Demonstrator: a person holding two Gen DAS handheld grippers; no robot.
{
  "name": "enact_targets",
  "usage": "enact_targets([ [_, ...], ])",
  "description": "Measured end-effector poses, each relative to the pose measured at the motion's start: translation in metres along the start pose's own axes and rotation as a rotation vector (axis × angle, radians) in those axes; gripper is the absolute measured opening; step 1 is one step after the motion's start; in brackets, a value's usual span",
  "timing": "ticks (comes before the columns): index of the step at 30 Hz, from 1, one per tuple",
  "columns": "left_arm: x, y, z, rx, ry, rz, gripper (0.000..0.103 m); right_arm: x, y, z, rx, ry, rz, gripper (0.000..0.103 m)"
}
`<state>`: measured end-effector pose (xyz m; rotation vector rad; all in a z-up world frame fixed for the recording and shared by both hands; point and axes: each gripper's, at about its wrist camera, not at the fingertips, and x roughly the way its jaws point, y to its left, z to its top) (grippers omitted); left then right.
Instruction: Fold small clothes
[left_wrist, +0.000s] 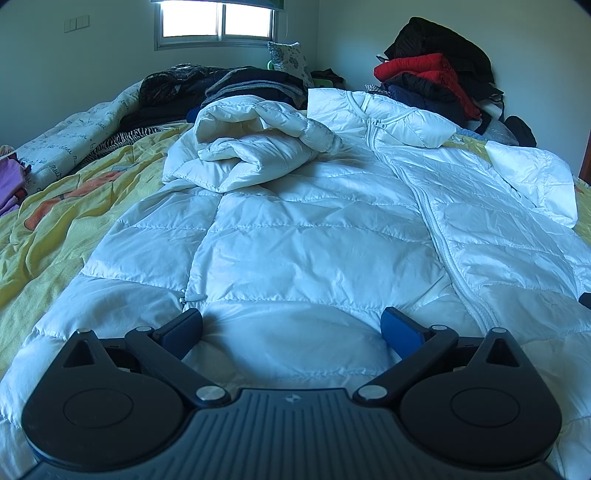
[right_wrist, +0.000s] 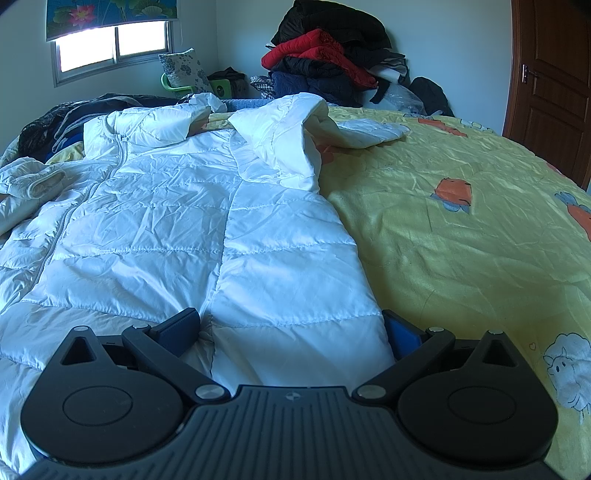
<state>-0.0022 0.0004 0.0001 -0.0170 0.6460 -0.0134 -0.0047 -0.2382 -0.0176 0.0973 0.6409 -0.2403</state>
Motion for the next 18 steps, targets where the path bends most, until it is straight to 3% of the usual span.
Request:
enact_targets([
  [18, 0.0000, 0.0002, -0.0001, 0.001, 0.000, 0.001, 0.103, -0.0009, -0.0009, -0.0021, -0.003, 0.002, -0.002, 0.103],
])
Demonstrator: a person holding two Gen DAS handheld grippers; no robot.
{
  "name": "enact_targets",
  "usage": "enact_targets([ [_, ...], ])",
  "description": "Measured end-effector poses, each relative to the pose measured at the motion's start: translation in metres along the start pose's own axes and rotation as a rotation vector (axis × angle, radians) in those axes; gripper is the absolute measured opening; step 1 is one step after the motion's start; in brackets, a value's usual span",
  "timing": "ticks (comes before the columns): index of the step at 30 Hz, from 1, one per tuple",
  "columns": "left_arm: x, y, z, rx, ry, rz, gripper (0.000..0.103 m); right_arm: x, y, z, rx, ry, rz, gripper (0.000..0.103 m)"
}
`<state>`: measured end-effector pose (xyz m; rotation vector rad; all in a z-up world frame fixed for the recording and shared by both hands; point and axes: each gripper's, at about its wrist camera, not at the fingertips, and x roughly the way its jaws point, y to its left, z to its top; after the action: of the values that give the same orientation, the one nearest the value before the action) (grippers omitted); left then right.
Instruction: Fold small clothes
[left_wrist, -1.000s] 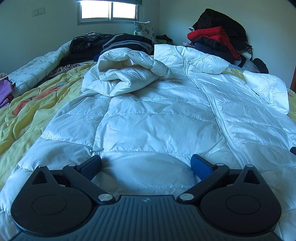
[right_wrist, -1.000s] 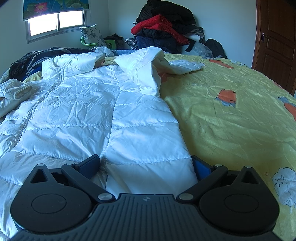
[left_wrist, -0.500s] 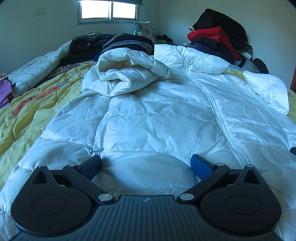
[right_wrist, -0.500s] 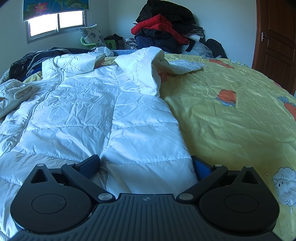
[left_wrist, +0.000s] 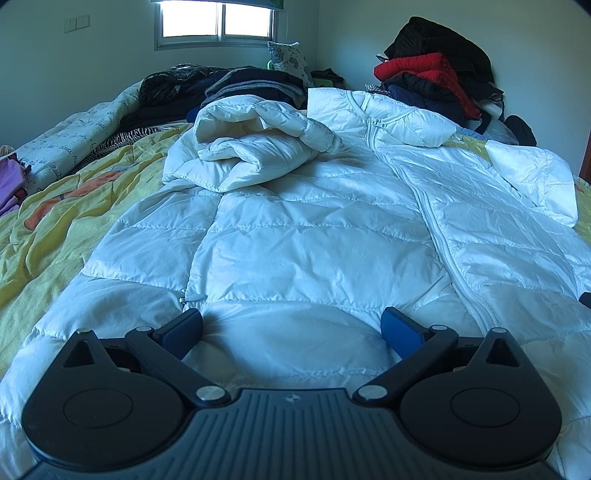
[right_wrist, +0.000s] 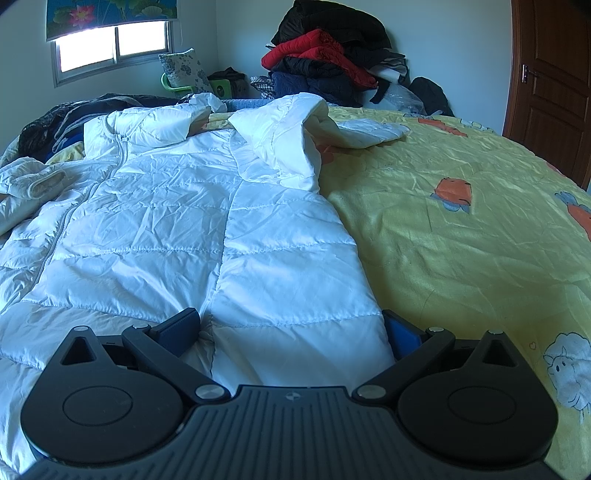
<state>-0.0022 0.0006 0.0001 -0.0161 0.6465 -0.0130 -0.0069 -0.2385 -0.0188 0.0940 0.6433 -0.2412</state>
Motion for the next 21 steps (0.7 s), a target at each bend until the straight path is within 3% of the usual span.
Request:
enact_targets([
  [15, -0.002, -0.003, 0.002, 0.027, 0.012, 0.007, 0.103, 0.003, 0.001, 0.004, -0.012, 0.018, 0.012, 0.103],
  [18, -0.007, 0.002, 0.008, 0.021, 0.032, -0.009, 0.103, 0.001, -0.004, 0.008, -0.028, 0.043, 0.051, 0.103],
  [21, -0.015, 0.011, 0.021, -0.024, 0.005, -0.016, 0.103, -0.009, -0.014, 0.024, -0.032, 0.044, 0.176, 0.103],
])
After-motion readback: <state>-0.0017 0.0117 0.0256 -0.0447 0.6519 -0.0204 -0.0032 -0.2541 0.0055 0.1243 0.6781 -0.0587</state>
